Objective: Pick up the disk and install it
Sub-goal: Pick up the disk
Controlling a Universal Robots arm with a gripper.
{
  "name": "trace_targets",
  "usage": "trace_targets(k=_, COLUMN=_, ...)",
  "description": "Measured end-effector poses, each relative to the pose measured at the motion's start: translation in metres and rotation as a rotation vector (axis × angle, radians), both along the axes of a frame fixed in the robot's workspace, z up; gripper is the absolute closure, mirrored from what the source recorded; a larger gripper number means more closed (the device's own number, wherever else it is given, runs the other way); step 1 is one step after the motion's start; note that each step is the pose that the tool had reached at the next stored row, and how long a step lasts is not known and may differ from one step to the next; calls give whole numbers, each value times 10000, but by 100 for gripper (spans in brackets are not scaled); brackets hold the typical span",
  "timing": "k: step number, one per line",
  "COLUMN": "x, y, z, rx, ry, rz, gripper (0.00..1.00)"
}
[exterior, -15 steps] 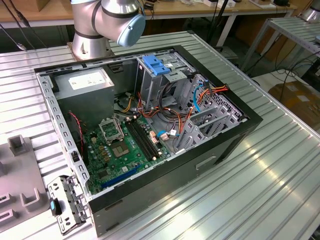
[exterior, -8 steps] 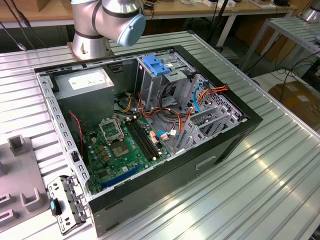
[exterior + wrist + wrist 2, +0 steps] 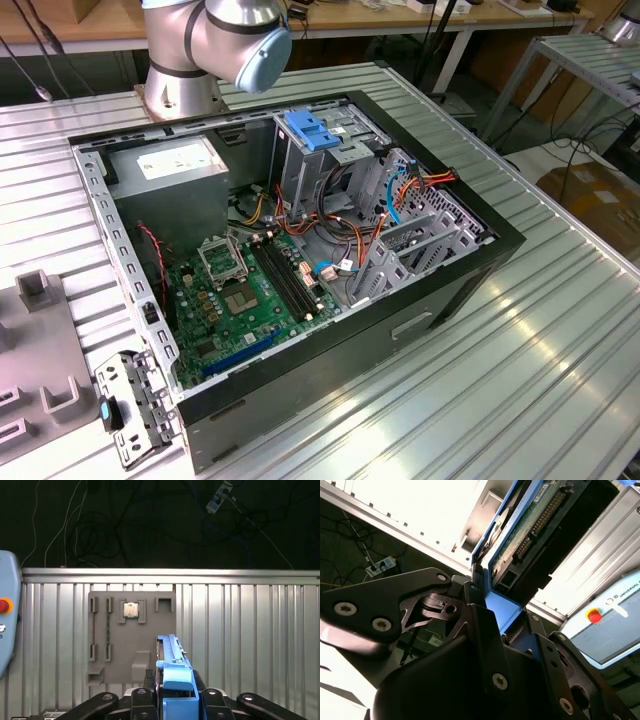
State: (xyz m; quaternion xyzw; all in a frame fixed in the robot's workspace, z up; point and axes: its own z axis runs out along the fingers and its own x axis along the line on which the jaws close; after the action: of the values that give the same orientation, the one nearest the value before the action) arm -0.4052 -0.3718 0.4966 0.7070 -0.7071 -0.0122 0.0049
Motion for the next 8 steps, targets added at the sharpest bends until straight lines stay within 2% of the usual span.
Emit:
trace_targets(k=5, x=77, y=0, z=0, rx=0, ry=8, rz=0, gripper=63)
trace_targets(k=8, x=158, y=0, z=0, rx=0, ry=19, rz=0, gripper=63)
